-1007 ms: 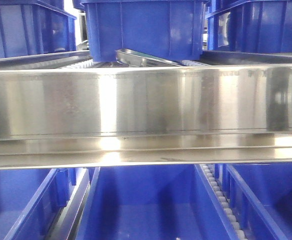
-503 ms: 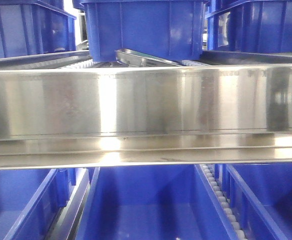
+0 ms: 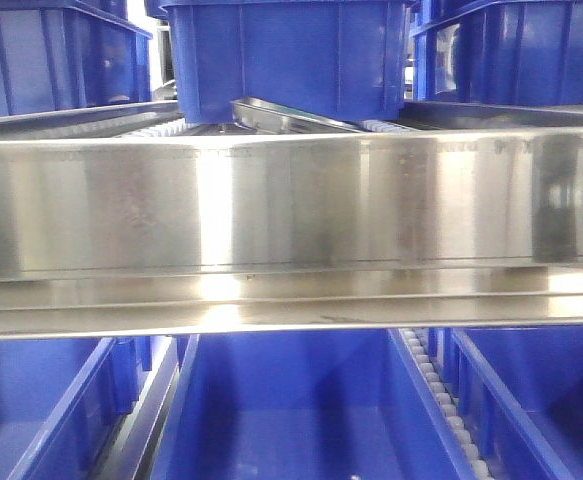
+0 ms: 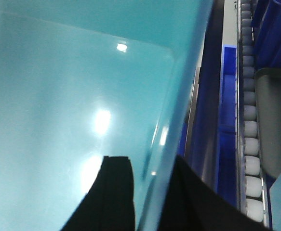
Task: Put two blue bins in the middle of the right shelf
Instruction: 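Lift the teal bin up off the upper shelf with both grippers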
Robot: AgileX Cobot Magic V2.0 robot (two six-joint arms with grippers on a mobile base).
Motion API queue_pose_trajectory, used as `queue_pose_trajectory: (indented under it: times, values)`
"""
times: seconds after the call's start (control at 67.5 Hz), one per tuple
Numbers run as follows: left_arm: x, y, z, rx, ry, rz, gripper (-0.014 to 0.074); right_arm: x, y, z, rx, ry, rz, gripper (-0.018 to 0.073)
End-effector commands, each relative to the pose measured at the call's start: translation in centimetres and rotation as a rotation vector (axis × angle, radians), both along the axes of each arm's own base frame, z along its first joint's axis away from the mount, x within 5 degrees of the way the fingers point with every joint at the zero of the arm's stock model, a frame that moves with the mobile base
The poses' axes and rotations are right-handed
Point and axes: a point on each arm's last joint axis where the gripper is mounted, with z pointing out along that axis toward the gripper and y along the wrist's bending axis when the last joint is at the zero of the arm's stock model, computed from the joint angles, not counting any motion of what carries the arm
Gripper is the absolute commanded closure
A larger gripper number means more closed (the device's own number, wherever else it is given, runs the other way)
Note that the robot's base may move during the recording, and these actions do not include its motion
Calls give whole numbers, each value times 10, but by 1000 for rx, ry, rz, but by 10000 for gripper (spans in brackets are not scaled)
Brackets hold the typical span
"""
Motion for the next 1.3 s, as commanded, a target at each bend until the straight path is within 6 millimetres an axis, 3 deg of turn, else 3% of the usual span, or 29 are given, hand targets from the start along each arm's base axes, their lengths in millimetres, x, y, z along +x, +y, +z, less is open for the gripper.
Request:
queue_pose_trajectory:
  times: [0.0, 0.341, 0.577, 1.288]
  values:
    - [-8, 1, 20, -94, -110, -9, 707, 0, -4, 6, -7, -47, -9, 711]
    - [-5, 1, 30, -145, -207, 5, 707, 2, -3, 9, 10, -89, -14, 711]
    - [-7, 1, 22, -103, -126, -7, 707, 12, -1, 18, 58, -215, -30, 711]
    - [-4, 1, 28, -141, -199, 5, 707, 14, -1, 18, 61, -223, -31, 711]
